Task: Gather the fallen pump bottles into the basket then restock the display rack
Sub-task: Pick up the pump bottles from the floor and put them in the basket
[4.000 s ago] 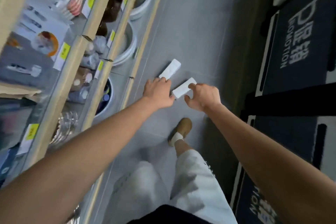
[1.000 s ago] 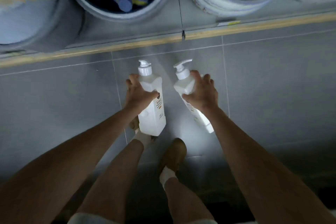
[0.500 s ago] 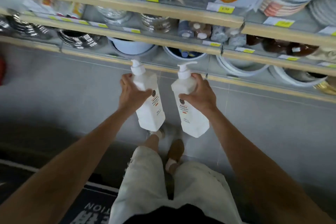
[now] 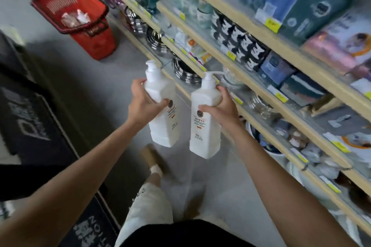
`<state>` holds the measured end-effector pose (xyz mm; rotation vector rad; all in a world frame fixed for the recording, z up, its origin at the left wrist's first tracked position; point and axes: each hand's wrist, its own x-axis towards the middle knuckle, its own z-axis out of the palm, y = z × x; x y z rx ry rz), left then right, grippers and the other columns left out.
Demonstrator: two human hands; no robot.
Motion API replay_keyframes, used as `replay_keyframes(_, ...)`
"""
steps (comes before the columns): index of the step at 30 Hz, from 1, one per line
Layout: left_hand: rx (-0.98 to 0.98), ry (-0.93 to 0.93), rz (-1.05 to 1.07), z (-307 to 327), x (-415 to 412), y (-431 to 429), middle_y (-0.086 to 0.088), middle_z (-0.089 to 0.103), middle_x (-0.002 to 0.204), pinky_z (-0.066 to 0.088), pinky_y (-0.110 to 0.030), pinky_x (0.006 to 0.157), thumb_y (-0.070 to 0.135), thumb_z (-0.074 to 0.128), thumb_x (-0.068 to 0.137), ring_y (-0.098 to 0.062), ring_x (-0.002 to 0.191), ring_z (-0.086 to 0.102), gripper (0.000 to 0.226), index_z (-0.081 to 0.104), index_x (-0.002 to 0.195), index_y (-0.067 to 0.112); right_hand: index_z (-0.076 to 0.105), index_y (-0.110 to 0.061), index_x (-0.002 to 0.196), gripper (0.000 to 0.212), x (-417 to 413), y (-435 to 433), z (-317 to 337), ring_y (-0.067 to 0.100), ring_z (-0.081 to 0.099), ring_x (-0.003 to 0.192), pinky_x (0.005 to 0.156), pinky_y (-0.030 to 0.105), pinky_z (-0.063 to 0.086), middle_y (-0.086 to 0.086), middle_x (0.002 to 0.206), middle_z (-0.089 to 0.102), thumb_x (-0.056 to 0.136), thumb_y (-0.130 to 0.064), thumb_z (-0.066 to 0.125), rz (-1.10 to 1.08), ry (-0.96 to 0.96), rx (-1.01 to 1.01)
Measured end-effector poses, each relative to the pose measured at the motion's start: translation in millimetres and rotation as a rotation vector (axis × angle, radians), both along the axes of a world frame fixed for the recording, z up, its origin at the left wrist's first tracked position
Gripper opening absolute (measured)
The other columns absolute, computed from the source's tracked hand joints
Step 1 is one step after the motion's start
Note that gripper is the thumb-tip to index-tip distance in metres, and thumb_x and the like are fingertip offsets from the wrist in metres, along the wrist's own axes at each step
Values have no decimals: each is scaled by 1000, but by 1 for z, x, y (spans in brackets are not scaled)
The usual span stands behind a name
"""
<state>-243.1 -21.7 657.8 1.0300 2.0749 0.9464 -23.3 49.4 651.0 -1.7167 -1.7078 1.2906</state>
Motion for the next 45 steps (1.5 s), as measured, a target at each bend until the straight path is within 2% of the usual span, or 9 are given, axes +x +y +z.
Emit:
replay_keyframes(7,62,-7,159,22,-157,51,4,44,124,47,-39,92,31,77,72,-18,102,54,75,26,126,23,47,-37,114,74,-190,82,25,20,62,94,84,43,53,-8,104,62,47,-40,79,122,84,37)
replay_keyframes(13,79,74,202,40,-283,108,6,39,116,51,-49,90,37,76,66,-21,99,55,76,26,123,25,45,-33,118,69,-326,149,44,20,62,93,80,38,52,-8,103,62,58,-35,80,231,79,89)
replay_keyframes(16,100,73,259,48,-340,138,4,40,116,51,-46,90,38,76,66,-21,99,55,76,27,122,25,45,-33,121,72,-387,190,49,20,61,93,82,39,51,-7,107,62,59,-35,81,277,73,120)
replay_keyframes(21,90,99,358,41,-440,190,5,39,116,50,-43,89,35,77,68,-19,99,54,75,28,123,24,47,-28,122,67,-499,263,45,17,57,88,65,25,41,-7,103,60,65,-28,82,368,81,142)
replay_keyframes(23,78,119,412,33,-486,215,6,37,116,50,-46,91,36,78,67,-20,100,55,77,27,124,25,46,-30,122,70,-550,298,36,18,59,92,70,27,46,-6,108,61,62,-32,81,423,79,144)
replay_keyframes(26,59,125,477,24,-552,258,7,34,115,51,-46,90,33,78,68,-18,100,53,79,27,127,21,45,-34,120,74,-626,354,21,21,61,95,84,40,51,-4,110,63,55,-39,79,475,77,146)
replay_keyframes(32,35,115,609,22,-663,337,1,37,120,52,-44,88,28,79,68,-17,99,52,79,27,128,18,39,-40,114,80,-768,453,8,18,61,97,85,46,52,-7,110,61,43,-52,72,590,48,131)
replay_keyframes(40,22,95,767,-10,-796,418,5,32,116,53,-45,86,28,78,67,-15,99,50,79,30,129,21,39,-26,129,85,-918,527,-14,15,57,101,84,34,49,-6,119,55,56,-33,81,569,46,154)
replay_keyframes(45,13,85,807,-61,-884,464,2,37,120,51,-37,80,32,79,62,-12,97,48,83,33,130,23,36,-30,130,90,-1005,565,-60,19,57,108,88,43,51,-5,123,53,51,-38,78,543,-35,197)
